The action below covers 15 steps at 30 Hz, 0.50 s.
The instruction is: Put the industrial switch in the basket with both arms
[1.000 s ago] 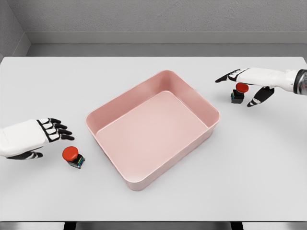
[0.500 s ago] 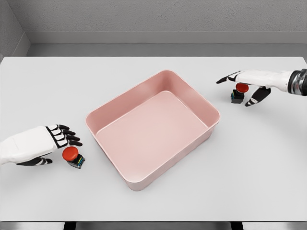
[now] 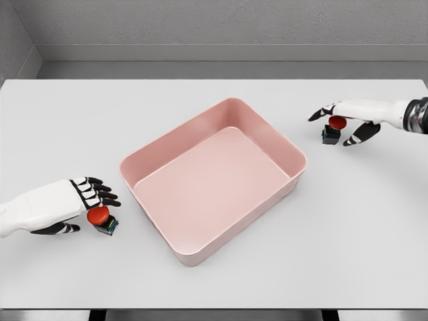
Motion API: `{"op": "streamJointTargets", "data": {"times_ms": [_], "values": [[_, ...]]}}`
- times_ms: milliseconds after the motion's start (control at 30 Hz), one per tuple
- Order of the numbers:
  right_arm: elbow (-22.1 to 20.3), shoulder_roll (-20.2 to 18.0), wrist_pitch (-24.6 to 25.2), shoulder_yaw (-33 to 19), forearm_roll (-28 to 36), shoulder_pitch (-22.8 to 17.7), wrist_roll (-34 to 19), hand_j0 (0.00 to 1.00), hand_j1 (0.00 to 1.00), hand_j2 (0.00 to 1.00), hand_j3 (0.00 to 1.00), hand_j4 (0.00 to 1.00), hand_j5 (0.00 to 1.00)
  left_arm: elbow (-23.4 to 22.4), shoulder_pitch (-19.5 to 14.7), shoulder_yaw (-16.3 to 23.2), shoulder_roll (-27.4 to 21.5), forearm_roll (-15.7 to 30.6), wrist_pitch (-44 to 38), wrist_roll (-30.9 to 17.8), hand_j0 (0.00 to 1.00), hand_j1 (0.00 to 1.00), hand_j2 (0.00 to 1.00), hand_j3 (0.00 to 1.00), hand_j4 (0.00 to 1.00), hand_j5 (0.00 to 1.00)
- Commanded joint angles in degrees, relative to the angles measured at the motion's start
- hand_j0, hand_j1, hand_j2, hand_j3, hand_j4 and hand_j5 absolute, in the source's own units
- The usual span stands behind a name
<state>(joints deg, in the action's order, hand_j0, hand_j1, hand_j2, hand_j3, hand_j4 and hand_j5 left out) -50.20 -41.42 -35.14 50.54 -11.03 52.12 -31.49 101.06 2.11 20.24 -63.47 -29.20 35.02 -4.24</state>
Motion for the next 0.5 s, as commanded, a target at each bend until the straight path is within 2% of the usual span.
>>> {"op": "streamJointTargets", "data": {"times_ms": [0, 133, 467], "values": [[0.63, 0.29, 0.14, -0.09, 0.21, 0.0, 0.11, 0.81, 0.81, 0.81, 0.81, 0.81, 0.81, 0.01, -0.09, -0.02, 0.01, 0.37, -0.02, 0.02, 0.9, 0.9, 0.9, 0.9, 0.9, 0.9], [1.51, 0.9, 0.14, -0.09, 0.21, 0.26, 0.02, 0.78, 0.78, 0.78, 0.78, 0.78, 0.78, 0.01, -0.26, -0.02, 0.01, 0.37, -0.02, 0.02, 0.9, 0.9, 0.9, 0.9, 0.9, 0.9], [2.83, 0.81, 0.14, -0.36, -0.49, 0.35, 0.11, 0.56, 0.56, 0.56, 0.56, 0.56, 0.56, 0.01, 0.79, 0.15, 2.47, 0.19, -0.02, 0.02, 0.9, 0.9, 0.9, 0.9, 0.9, 0.9]]}}
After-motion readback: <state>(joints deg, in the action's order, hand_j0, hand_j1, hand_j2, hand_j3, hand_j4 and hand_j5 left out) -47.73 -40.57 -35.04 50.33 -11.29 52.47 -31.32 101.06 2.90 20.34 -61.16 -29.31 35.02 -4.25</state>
